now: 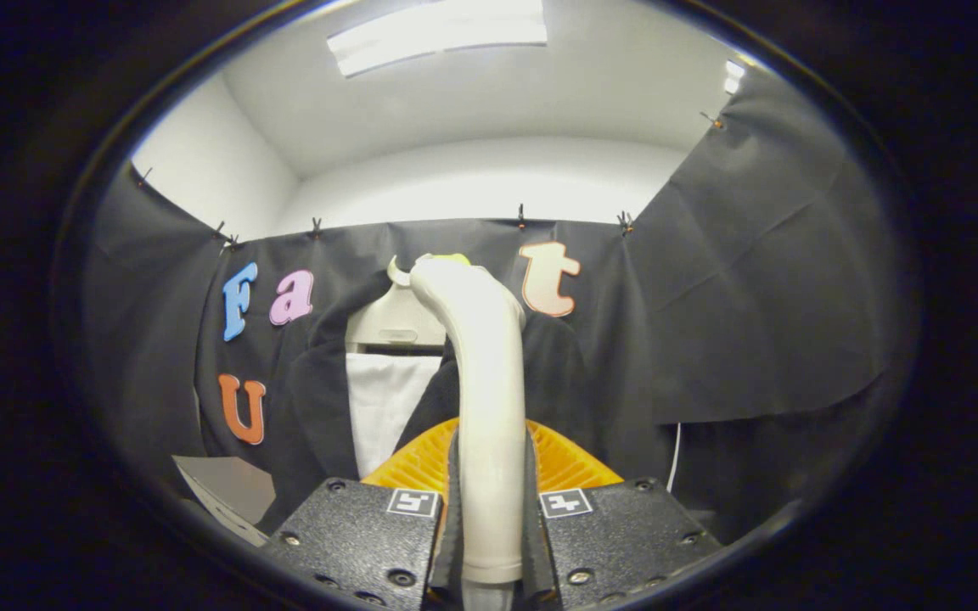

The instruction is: Iron the clothes twice with a garment steamer, once on the left side and once on the right side.

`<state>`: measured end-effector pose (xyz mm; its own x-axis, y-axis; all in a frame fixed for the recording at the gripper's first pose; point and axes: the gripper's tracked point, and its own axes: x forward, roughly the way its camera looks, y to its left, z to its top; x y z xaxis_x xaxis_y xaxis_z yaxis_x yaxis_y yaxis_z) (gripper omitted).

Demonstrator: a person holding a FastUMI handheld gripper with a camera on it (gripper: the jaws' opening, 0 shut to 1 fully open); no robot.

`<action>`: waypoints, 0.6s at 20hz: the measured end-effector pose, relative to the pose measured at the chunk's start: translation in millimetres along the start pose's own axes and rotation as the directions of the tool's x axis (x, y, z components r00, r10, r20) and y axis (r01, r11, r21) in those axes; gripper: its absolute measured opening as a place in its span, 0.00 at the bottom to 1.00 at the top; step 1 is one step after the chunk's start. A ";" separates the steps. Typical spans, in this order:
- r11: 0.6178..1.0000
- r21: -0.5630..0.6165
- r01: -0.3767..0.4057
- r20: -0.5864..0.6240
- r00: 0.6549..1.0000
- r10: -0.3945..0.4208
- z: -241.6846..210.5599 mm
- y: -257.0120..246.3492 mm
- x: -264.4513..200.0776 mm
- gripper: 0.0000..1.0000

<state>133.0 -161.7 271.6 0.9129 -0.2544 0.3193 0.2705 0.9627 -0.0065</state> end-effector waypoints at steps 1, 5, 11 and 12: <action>1.000 0.017 0.005 0.008 1.000 -0.005 2.3 -5.0 6.4 0.30; 1.000 0.011 0.004 0.025 1.000 -0.004 4.7 -19.1 27.3 0.30; 1.000 -0.010 -0.007 -0.014 1.000 0.006 -12.5 -10.3 30.2 0.30; 1.000 -0.003 -0.015 -0.028 1.000 0.015 -18.0 -5.3 26.5 0.30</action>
<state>161.3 -175.2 263.1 0.9248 -0.2427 0.2930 0.2580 0.9661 -0.0140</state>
